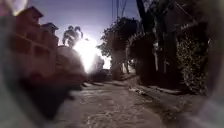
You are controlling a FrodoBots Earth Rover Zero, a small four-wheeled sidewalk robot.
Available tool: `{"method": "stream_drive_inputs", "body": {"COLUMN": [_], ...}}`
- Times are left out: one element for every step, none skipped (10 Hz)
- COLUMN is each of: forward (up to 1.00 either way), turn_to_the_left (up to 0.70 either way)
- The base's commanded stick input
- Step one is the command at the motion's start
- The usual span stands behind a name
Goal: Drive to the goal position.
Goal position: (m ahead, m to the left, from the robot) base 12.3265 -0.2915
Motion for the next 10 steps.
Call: {"method": "stream_drive_inputs", "body": {"forward": [0.7, 0.7, 0.7, 0.7, 0.7, 0.7, 0.7, 0.7, 0.7, 0.7], "turn_to_the_left": [0.0, 0.0, 0.0, 0.0, 0.0, 0.0, 0.0, 0.0, -0.13, -0.13]}}
